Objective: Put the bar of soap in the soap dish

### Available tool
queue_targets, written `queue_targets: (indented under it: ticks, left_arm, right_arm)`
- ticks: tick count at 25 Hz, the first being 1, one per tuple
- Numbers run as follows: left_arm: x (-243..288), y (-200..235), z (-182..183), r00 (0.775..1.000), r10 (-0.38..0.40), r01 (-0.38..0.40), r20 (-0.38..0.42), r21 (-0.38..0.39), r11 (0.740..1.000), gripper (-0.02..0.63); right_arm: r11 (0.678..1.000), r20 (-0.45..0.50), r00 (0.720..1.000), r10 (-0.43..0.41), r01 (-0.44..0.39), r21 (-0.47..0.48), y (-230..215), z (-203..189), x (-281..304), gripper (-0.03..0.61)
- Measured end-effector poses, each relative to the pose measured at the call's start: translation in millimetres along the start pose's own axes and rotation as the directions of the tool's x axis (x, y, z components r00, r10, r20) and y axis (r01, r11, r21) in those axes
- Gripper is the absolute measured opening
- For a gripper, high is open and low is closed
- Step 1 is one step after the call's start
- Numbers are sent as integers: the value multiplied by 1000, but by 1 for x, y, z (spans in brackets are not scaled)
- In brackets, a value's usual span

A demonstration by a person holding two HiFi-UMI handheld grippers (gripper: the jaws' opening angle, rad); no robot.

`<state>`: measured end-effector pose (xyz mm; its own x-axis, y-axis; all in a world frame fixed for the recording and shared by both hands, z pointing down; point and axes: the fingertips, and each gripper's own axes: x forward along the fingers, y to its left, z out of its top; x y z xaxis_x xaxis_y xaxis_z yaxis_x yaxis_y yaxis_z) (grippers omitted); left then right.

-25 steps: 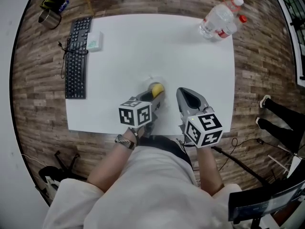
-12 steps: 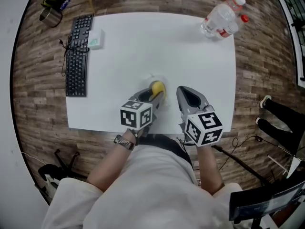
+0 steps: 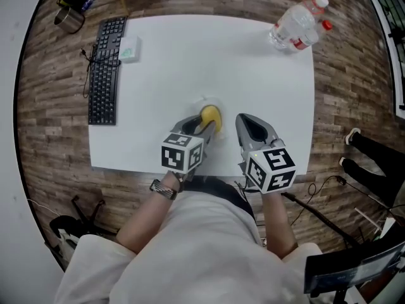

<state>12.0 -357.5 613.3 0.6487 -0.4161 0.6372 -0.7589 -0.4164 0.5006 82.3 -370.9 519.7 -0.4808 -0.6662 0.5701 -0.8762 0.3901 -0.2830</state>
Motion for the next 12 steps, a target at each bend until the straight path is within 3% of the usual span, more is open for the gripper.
queue_targets:
  ticks: [12]
  left_arm:
    - [-10,5,8,999,13,-13,40,9,1000,166]
  right_arm:
    - [1000,2,1000,2,-2,3,-1,1,-1,2]
